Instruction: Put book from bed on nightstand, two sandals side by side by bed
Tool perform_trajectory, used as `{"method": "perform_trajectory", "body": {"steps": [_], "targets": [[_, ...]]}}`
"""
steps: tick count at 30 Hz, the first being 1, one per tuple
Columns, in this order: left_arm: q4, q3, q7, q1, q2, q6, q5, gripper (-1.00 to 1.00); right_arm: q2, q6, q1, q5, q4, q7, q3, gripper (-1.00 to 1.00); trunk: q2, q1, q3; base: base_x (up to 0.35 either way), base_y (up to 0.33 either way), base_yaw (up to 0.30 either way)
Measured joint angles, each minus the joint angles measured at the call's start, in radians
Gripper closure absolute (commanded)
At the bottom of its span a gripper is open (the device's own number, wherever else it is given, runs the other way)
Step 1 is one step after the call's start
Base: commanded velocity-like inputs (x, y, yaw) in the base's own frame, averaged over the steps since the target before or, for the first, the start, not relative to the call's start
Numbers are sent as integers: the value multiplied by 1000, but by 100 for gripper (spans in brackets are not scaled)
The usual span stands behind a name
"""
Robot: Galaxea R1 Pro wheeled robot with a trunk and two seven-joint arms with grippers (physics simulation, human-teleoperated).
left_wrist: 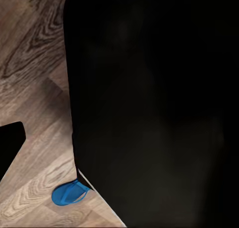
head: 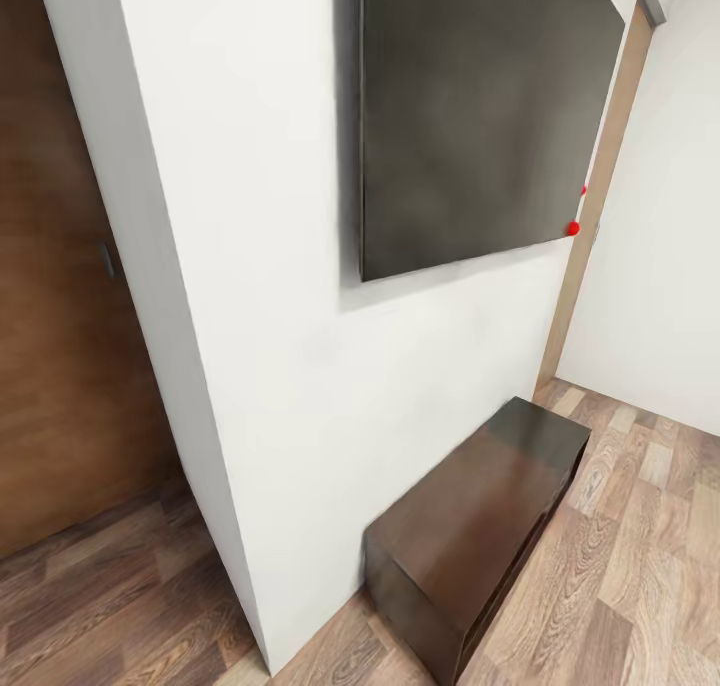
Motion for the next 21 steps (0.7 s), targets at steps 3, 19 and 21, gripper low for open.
{"method": "perform_trajectory", "body": {"steps": [3,19,21], "targets": [[16,-1,-1,16,-13,15,3,-100,6,15,-1,-1,17,-14,15,-100,0,0,0,0,0,0],[-60,3,-1,22,-38,46,22,-100,2,18,-2,-4,-5,-17,22,-100,0,0,0,0,0,0],[-71,3,-1,22,-38,35,21,-100,2,8,-2,-4,-16,-18,22,-100,0,0,0,0,0,0]]}}
